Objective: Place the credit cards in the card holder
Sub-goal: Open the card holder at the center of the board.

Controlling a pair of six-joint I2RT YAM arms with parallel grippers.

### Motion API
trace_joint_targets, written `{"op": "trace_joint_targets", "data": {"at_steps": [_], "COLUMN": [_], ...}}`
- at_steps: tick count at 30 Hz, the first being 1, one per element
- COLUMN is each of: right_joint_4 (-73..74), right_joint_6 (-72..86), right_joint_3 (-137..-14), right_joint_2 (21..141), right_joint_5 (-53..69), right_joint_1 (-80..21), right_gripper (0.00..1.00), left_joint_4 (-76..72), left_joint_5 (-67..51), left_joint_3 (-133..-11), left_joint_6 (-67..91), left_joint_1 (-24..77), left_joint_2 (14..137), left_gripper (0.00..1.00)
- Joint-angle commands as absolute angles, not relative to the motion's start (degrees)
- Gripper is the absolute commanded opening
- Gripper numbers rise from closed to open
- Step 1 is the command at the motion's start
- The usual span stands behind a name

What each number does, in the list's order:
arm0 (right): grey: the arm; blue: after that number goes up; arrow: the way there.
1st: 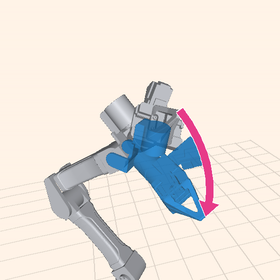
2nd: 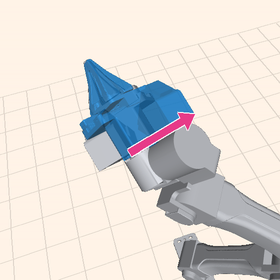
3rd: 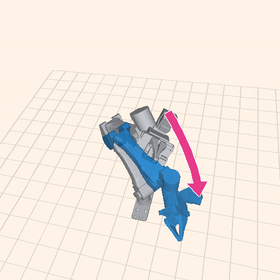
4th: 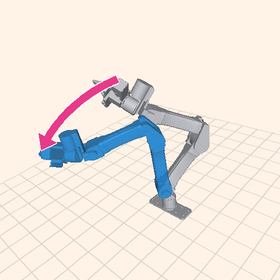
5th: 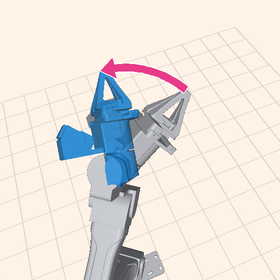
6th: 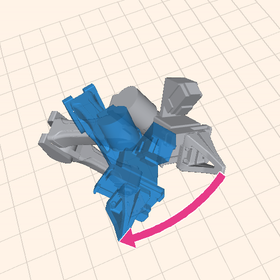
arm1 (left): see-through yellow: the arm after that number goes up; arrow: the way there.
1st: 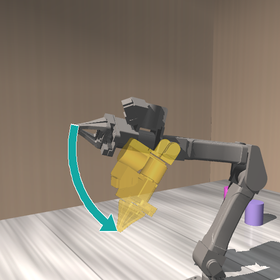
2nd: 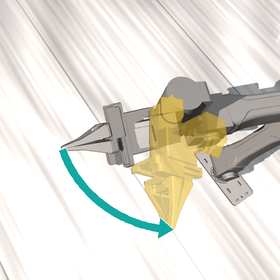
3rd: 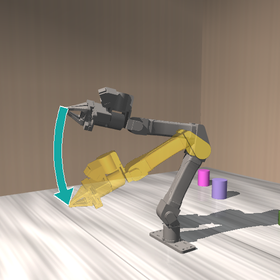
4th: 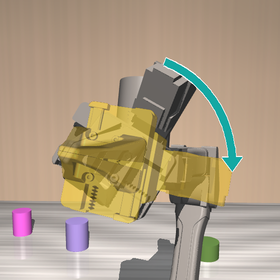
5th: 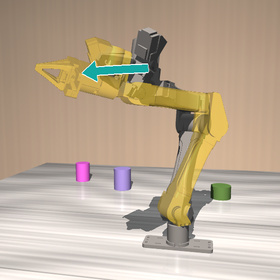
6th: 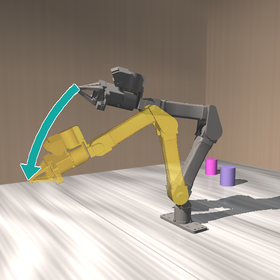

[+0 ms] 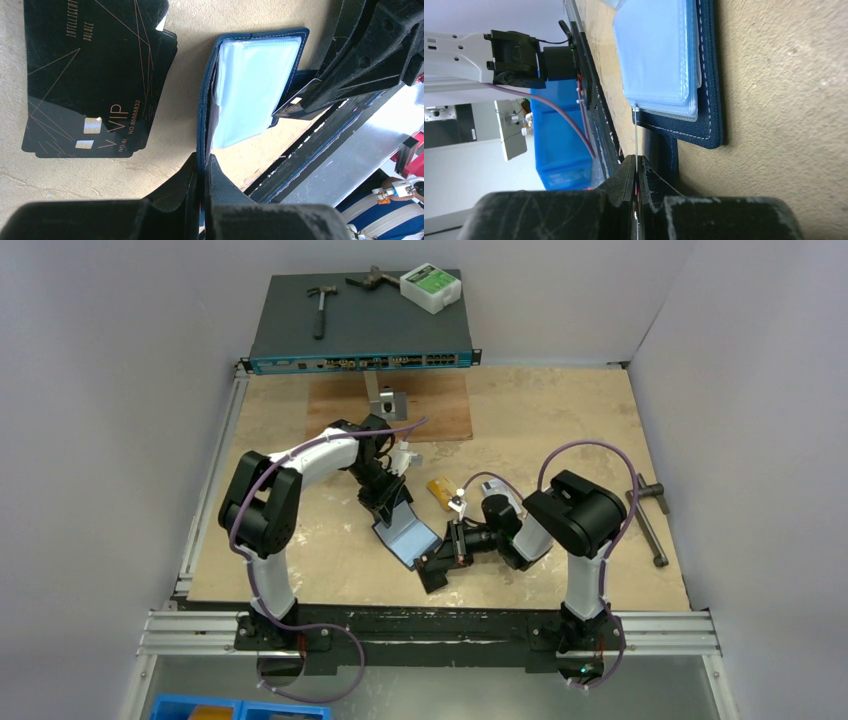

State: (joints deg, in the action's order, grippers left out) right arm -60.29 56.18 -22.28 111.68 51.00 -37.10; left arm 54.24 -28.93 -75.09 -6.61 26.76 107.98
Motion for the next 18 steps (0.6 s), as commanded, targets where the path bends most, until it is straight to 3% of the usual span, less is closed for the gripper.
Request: {"op": "trace_joint_targets", "data": {"at_steps": [1,18], "right_joint_4": [-54.1,-58.2], "right_joint_6": [51.5,54.3], "right_joint_3": [-24.1,-26.1], "right_joint_2": [112.6,110.9], "right_joint_5": [46.2,43.5], "right_joint_1": [-37.1,-37.0], "right_gripper": [0.00,0.00], "left_joint_4": [53.3,52.9], "left_joint_5": [-29.8,-29.4], "left_joint_3": [-74.8,-73.8], "left_joint_6": [-6.7,-7.1], "left_joint_1": [26.9,27.0], "left_joint_2": [104.9,105.2], "left_gripper": [0.00,0.00]}}
